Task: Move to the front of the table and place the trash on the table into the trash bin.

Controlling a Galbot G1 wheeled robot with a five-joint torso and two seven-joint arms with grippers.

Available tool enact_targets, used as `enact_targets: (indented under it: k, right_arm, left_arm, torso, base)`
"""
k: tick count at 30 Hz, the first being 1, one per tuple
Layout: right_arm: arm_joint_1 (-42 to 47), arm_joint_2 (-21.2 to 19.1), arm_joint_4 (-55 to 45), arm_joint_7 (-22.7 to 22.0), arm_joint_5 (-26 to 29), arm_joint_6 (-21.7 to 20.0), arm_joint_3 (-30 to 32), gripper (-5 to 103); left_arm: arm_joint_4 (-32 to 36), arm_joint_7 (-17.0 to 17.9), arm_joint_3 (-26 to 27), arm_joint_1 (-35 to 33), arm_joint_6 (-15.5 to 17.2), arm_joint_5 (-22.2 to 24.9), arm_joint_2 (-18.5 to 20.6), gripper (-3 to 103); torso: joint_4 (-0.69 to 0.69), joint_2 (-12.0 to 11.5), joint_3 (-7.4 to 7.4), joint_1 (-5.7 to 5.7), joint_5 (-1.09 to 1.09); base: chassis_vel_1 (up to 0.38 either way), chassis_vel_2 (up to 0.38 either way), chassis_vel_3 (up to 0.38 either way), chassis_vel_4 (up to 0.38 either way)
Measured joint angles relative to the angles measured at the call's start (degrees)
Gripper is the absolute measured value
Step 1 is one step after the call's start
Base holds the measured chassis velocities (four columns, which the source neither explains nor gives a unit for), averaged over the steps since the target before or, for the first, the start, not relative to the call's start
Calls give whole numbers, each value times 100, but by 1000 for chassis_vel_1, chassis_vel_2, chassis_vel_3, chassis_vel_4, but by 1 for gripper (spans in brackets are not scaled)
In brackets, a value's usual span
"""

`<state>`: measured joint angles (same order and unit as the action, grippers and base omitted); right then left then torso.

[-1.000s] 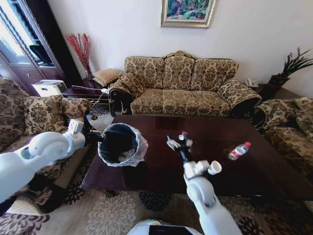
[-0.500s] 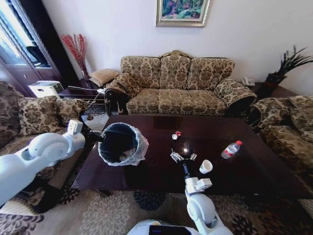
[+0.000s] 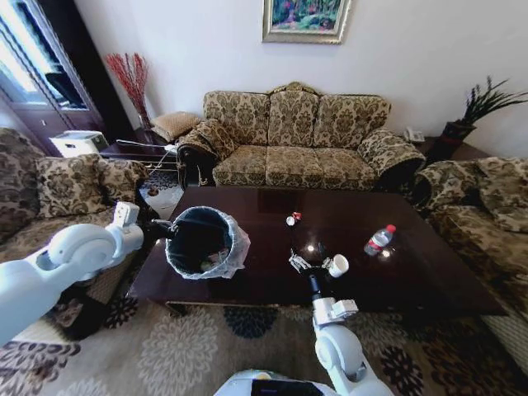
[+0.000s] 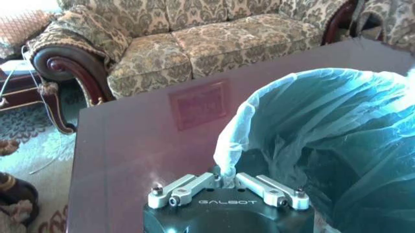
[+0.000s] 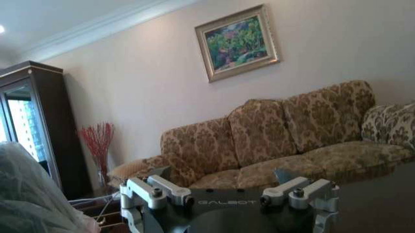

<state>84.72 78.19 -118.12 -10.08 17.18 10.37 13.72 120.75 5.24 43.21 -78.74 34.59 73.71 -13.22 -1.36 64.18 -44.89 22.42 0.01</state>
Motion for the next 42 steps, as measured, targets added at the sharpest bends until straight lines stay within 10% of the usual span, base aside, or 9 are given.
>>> enact_targets:
  k: [22, 42]
  right_arm:
    - [-22, 62, 268, -499, -11, 118, 40, 100]
    - [-1195, 172, 2946, -254, 265, -281, 223, 100]
  left_arm:
    - [-9, -6, 5, -3, -1, -9, -77, 0]
    - [105, 7, 9, -2, 1, 14, -55, 0]
  torso:
    - [2, -2, -1, 4, 3]
    - [1, 0, -1, 4, 4]
  base:
    - [-146, -175, 141, 181]
    - [-15, -24, 21, 20]
